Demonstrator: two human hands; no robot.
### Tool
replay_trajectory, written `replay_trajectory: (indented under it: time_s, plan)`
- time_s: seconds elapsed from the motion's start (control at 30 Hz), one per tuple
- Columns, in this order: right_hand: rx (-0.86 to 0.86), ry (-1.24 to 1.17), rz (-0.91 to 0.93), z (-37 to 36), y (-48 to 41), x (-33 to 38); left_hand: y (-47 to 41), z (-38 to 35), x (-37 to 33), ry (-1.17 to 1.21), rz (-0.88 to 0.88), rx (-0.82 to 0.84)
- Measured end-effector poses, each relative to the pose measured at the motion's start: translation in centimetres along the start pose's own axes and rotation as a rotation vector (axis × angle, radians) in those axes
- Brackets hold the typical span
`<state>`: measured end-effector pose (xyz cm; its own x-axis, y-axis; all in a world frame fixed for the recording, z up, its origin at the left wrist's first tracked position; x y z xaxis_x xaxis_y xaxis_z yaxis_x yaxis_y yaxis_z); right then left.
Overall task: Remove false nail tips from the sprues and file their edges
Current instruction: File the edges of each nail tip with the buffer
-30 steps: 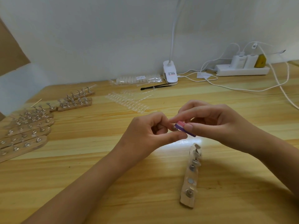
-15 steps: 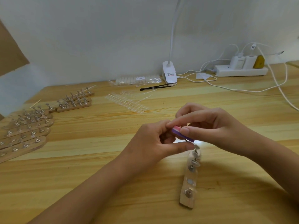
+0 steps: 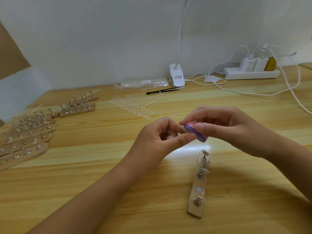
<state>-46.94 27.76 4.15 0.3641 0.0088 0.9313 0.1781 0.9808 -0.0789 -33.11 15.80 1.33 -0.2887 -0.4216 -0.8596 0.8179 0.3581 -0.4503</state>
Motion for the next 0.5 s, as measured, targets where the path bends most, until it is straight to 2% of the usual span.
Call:
replay_trajectory:
  time_s: [0.17, 0.33, 0.5]
  plan:
    - [-0.026, -0.064, 0.024, -0.46, -0.25, -0.28, 0.33, -0.61, -0.1, -0.026, -0.011, 0.043]
    - [-0.034, -0.112, 0.015, -0.05, -0.22, -0.31, 0.02, 0.03, -0.42, 0.098, 0.05, -0.059]
    - [-0.136, -0.189, 0.08, -0.04, -0.24, -0.21, 0.12, -0.49, -0.43, 0.122, 0.079, -0.042]
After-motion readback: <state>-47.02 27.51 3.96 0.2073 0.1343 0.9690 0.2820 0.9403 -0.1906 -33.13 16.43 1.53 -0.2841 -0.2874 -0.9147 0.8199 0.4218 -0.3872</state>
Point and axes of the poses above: each hand's wrist, its own y-axis away from the middle knuckle, its own z-axis out of the back of the hand, x = y × z, the point moved 3 cm from there along -y, towards the middle knuckle, and after that the axes turned 12 degrees about -z, right-handed, at the moved point
